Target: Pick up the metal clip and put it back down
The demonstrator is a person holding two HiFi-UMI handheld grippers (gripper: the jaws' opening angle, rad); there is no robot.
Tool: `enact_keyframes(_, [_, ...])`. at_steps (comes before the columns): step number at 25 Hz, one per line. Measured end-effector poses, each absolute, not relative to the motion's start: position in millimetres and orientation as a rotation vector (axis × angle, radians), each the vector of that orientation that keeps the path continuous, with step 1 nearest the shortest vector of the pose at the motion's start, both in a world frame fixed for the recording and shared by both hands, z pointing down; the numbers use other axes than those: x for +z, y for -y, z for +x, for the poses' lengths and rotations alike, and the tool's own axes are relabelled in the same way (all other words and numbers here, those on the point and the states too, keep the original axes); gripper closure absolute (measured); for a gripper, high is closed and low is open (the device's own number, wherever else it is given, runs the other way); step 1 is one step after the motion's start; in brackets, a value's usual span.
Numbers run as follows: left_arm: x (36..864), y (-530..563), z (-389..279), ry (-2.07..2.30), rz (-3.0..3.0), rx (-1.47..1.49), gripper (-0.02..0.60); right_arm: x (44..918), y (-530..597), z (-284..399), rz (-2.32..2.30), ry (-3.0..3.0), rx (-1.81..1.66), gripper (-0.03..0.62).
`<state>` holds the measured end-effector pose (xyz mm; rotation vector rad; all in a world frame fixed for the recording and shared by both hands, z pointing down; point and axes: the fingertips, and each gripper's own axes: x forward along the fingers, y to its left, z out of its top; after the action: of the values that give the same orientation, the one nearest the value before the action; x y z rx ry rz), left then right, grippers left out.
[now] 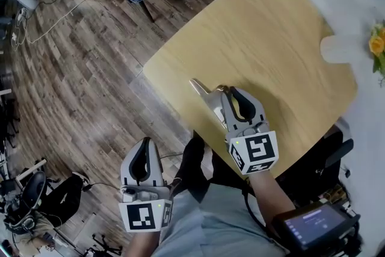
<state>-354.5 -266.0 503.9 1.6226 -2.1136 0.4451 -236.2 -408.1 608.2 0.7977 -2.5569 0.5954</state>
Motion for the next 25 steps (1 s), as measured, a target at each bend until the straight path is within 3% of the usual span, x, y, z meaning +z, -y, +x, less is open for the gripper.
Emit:
enact_keyframes(15, [349, 250, -289, 2.134, 2.127, 0.218, 0.563, 401, 344, -157, 1.148, 2.733, 0.277, 0.542])
enact_keyframes(25, [292, 248, -228, 2.001, 2.396, 0.032, 0.563, 342, 286, -110, 1.338, 2.729, 0.091, 0.542])
